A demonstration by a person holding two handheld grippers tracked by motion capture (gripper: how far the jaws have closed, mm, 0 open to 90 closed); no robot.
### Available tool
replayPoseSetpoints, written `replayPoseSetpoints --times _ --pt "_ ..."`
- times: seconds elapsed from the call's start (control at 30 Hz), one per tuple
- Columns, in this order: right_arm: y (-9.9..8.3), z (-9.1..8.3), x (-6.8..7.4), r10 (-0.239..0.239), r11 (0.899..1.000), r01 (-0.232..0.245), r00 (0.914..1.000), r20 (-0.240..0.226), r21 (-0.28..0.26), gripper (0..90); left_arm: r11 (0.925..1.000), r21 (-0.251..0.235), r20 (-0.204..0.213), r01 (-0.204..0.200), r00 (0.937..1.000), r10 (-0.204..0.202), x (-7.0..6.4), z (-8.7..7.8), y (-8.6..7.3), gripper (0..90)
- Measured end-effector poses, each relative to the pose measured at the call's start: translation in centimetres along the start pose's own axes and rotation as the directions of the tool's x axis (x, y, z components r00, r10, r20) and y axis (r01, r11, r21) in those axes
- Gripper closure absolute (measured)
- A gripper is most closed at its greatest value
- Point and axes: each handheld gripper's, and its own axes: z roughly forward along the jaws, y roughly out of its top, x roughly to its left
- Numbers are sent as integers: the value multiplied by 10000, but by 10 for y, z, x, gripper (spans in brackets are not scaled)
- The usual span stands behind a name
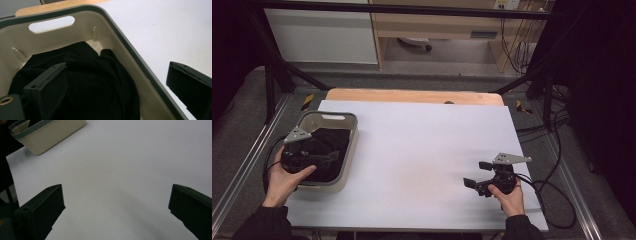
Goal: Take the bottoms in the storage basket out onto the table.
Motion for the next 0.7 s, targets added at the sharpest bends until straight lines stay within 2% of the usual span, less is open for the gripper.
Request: replayPoseSetpoints --times 0.27,0.53,0.7 --pt "0 0 0 -3 10000 3 10000 15 9 6 9995 310 -327 -52 9994 62 8 4 2 39" --pt "0 1 0 -8 10000 8 10000 29 23 6 9993 384 -523 17 9986 3 17 9 4 39" --pt "0 1 0 -8 10000 8 10000 28 24 6 9990 409 -629 -174 9978 200 20 13 6 39"
